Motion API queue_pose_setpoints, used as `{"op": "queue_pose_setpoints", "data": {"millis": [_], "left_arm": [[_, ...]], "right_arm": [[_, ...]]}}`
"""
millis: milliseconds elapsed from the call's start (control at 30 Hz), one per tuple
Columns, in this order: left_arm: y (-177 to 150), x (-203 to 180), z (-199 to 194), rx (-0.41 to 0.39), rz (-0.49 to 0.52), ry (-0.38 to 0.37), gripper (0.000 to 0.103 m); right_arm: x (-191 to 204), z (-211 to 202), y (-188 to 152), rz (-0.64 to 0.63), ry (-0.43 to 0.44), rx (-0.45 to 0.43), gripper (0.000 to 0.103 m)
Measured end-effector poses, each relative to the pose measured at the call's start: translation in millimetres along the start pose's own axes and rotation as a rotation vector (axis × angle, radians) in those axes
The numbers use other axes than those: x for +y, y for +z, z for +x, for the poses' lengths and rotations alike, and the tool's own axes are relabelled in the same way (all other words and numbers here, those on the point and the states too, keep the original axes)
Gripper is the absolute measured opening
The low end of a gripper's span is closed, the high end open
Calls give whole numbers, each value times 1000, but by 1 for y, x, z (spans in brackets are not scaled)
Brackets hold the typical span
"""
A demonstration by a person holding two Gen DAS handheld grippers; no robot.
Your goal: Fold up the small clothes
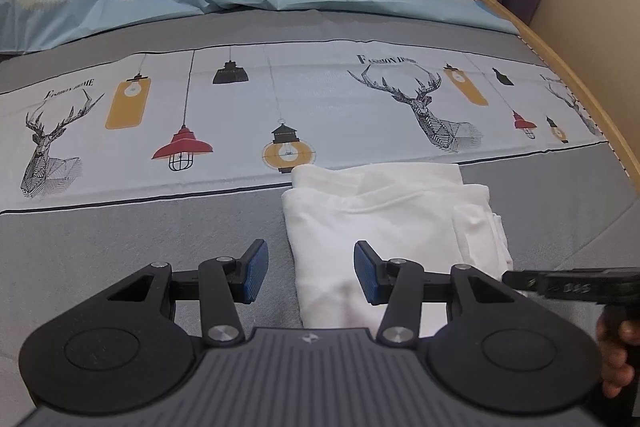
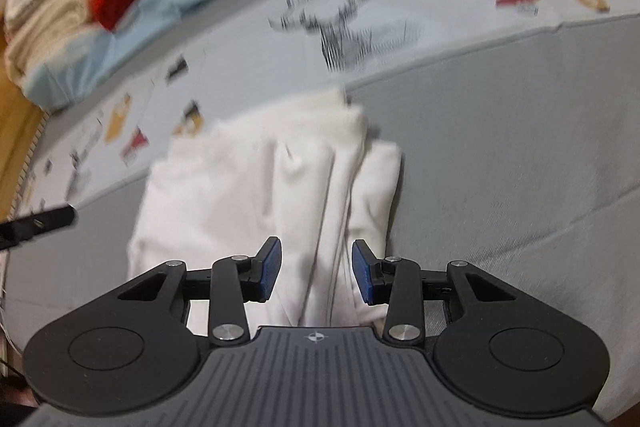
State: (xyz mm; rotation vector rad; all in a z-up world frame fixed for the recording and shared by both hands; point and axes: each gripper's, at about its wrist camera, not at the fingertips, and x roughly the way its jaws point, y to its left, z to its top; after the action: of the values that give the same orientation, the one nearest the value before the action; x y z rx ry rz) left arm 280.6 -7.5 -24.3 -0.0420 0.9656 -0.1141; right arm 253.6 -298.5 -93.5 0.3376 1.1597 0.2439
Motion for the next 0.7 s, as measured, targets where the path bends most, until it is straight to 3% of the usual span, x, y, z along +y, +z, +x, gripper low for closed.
{"op": "queue_pose_setpoints", "data": {"millis": [100, 300, 333, 400, 467, 567, 600, 700], "left_arm": [[-1, 3, 0, 2, -4, 1, 52], [-2, 11, -2, 6, -17, 6, 52], [-2, 12, -2, 8, -19, 7, 52], [-2, 14, -2, 8, -24, 9, 52], [-3, 16, -2, 9, -28, 9, 52], [-3, 18, -3, 7, -35, 9, 52], [-4, 18, -3, 6, -37, 9, 52], [-4, 18, -2, 9, -38, 8, 52]], "right_arm": [[7, 12, 0, -18, -43, 22, 41], [29, 17, -1, -122, -80, -22, 41], [34, 19, -2, -170, -103, -32, 38], [45, 20, -4, -255, -137, -57, 10], [50, 18, -4, -294, -135, -83, 7], [57, -1, -2, -324, -104, -191, 6], [58, -13, -1, -322, -85, -256, 0], [44, -57, 4, -242, -78, -503, 0]]}}
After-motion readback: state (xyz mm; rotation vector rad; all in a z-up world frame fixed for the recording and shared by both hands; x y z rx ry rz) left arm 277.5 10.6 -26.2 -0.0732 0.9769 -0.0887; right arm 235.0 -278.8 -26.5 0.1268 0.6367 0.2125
